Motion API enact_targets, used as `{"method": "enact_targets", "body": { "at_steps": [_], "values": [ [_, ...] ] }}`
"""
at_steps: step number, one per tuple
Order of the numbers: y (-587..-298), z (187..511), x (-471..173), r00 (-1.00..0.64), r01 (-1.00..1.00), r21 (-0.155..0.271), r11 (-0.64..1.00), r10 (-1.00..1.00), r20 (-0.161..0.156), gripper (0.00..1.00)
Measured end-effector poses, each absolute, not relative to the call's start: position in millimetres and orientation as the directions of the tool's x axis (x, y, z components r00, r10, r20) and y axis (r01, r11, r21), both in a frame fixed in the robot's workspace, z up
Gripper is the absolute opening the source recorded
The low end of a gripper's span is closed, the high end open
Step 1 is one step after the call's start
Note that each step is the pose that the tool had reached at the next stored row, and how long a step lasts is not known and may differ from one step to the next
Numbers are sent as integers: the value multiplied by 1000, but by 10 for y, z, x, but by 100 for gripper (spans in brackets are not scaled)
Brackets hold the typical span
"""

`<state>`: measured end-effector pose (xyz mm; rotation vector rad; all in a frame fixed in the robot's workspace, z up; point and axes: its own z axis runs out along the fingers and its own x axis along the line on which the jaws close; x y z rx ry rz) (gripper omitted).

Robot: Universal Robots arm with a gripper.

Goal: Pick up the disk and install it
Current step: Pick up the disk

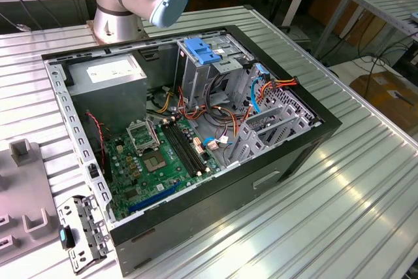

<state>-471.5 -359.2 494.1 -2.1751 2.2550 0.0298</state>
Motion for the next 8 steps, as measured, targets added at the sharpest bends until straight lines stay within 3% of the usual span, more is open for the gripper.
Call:
{"method": "enact_targets", "body": {
  "at_steps": [8],
  "values": [
    [-3592, 5056, -4704, -36, -999, 8, 36, -999, -20, 37]
  ]
}}
